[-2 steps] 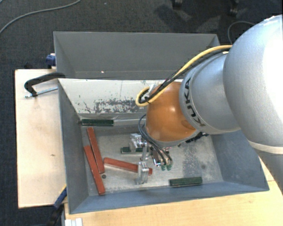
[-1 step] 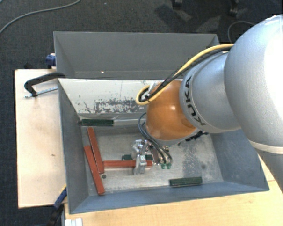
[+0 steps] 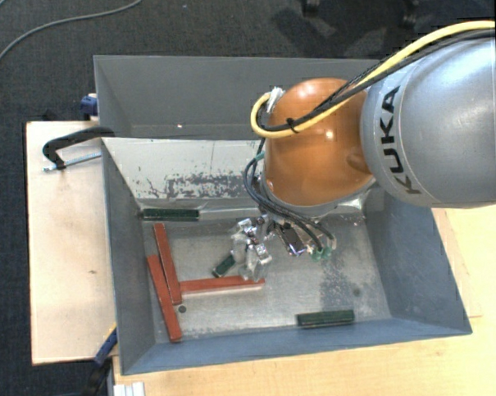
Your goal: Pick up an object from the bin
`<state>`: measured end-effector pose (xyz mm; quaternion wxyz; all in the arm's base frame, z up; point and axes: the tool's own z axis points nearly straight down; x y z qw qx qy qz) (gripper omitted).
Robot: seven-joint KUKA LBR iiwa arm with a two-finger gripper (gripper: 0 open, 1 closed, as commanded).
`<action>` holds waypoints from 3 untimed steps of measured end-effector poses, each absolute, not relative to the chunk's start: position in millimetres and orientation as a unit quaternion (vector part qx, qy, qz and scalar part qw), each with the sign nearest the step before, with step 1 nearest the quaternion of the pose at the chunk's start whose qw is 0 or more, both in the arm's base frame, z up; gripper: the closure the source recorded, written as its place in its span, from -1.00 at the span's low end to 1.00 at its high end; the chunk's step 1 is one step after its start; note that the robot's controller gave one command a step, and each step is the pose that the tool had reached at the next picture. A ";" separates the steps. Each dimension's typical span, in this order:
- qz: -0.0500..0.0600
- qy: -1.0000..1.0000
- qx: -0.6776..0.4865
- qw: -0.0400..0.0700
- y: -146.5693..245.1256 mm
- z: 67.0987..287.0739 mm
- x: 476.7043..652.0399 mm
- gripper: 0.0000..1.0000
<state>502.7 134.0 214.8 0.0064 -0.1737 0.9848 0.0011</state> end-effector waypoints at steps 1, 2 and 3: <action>0.001 0.985 -0.173 0.003 133.2 211.7 501.6 -1.00; 0.000 0.976 -0.217 -0.003 136.2 70.8 516.7 -1.00; 0.000 0.976 -0.217 0.000 136.6 75.2 518.4 1.00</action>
Offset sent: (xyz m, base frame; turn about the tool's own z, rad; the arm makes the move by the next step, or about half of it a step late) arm 0.0000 0.0000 0.0000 0.0000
